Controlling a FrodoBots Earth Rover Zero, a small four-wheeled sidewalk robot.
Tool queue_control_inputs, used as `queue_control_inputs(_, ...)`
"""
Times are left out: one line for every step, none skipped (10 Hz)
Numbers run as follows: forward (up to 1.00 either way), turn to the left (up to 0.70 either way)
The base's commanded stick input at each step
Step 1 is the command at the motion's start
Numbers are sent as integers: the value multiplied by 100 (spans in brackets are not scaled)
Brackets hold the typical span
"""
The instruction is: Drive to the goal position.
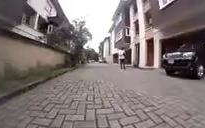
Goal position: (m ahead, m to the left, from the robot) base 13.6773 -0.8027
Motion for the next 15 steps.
queue_control_inputs(70, 0)
queue_control_inputs(70, 0)
queue_control_inputs(70, 0)
queue_control_inputs(70, 0)
queue_control_inputs(70, 0)
queue_control_inputs(70, 0)
queue_control_inputs(70, 0)
queue_control_inputs(70, 0)
queue_control_inputs(70, 0)
queue_control_inputs(70, 0)
queue_control_inputs(70, 0)
queue_control_inputs(70, 0)
queue_control_inputs(70, 0)
queue_control_inputs(70, 0)
queue_control_inputs(70, 0)
